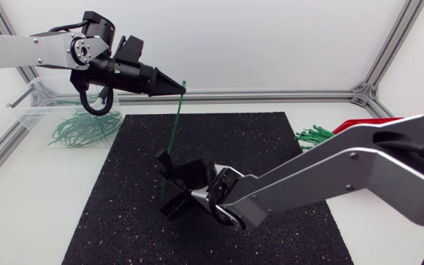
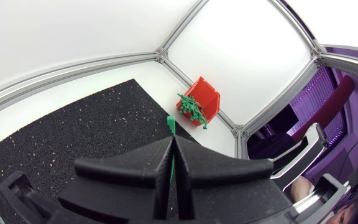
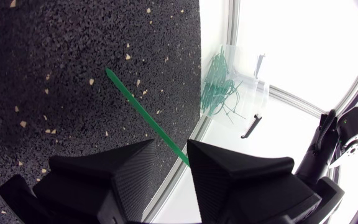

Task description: Take a green cable tie from the red box, thread the tail through the head to close it, then place it in the transparent bin on the left.

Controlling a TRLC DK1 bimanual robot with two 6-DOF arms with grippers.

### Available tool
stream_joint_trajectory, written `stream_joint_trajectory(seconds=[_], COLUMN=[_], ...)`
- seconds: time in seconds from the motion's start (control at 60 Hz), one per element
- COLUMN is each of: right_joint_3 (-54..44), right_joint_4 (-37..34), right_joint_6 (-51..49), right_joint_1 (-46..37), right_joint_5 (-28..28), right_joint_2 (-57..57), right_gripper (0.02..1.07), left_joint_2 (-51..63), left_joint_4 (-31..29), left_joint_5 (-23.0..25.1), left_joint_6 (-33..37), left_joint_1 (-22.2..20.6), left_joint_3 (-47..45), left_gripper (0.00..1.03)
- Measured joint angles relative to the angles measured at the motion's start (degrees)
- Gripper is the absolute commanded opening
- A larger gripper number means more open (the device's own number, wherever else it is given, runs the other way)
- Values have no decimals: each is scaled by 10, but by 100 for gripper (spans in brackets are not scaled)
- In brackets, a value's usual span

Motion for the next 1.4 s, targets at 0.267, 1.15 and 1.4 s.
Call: stream_joint_trajectory(seconds=[0.267,1.15,1.4], right_joint_3=[-4,-10,-10], right_joint_4=[10,41,63], right_joint_6=[-6,-20,-27], right_joint_1=[14,26,28], right_joint_5=[-5,-13,-20], right_joint_2=[17,43,47], right_gripper=[38,26,25], left_joint_2=[0,0,0], left_joint_4=[0,0,0], left_joint_5=[0,0,0], left_joint_6=[0,2,4], left_joint_1=[0,0,0], left_joint_3=[0,0,0], left_gripper=[3,3,3])
